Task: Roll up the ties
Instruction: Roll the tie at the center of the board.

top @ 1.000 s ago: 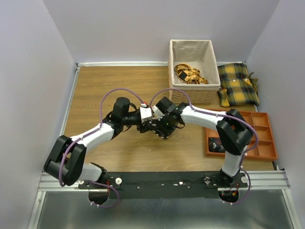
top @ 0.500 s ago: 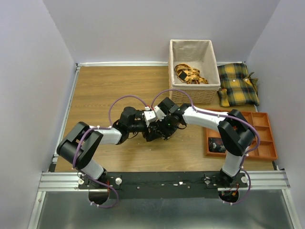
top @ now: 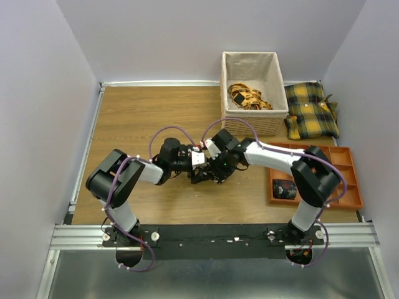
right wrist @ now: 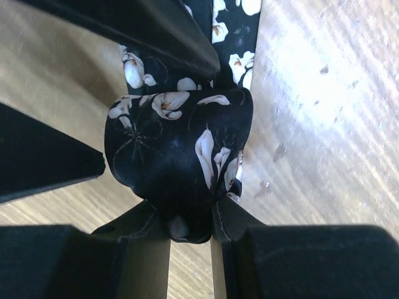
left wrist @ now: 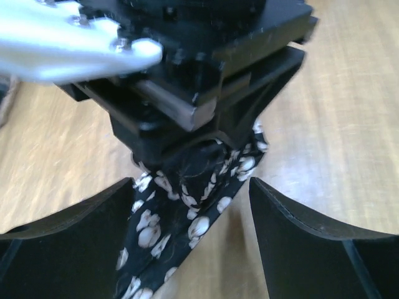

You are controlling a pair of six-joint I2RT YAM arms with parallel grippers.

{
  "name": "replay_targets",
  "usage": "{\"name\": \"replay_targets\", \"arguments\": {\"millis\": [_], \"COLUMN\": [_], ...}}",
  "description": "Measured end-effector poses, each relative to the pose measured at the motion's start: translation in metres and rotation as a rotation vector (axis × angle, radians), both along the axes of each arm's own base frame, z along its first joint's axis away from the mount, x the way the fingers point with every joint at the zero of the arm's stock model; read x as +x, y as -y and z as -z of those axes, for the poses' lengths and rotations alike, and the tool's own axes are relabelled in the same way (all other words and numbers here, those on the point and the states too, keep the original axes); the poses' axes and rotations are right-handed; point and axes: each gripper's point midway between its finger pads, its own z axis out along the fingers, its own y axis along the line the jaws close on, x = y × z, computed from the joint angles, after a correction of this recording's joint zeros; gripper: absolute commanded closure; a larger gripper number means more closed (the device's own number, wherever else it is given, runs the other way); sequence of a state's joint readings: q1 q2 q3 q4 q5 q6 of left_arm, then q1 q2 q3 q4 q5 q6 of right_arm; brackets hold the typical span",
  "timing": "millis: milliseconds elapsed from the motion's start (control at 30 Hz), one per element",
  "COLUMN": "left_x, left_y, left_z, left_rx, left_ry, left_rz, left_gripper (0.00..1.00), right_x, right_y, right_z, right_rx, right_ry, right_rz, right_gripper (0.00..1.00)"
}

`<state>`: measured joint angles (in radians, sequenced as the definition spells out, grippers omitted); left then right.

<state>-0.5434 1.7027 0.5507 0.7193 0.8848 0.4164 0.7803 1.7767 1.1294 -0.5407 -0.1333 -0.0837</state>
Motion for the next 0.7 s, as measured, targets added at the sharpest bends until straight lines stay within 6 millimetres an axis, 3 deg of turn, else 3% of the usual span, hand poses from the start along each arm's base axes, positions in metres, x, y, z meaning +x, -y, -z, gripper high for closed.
{"name": "replay_targets", "arguments": {"millis": [100, 300, 467, 700], "left_x": [-0.008, -0.027, -0.042, -0.023], "left_y": [0.006, 0.008, 0.018, 0.025], "left_z": [-0.005, -0.035, -0.03, -0.014], "left_rx": [-0.037, -0.201, -0.184, -0.123], "left_ry": [-0.011, -0.097, -0.126, -0.139], "left_rz": [0.048, 0.057, 0.098, 0.006], "left_gripper": [0.17, 0.16, 0.14, 0.13], "right_x": [-0.009, -0.016, -0.012, -0.014], "right_y": [0.008, 0.013, 0.009, 0.013], "right_z": [-0.003, -0.019, -0.01, -0.005], "right_rx": [0.028, 0.076, 0.056, 0.038], "right_ry": [0.045, 0.121, 0.108, 0.107], "right_rz": [-0.031, -0.065, -0.074, -0.099], "right_gripper": [0.92, 0.92, 0.92, 0.92]}}
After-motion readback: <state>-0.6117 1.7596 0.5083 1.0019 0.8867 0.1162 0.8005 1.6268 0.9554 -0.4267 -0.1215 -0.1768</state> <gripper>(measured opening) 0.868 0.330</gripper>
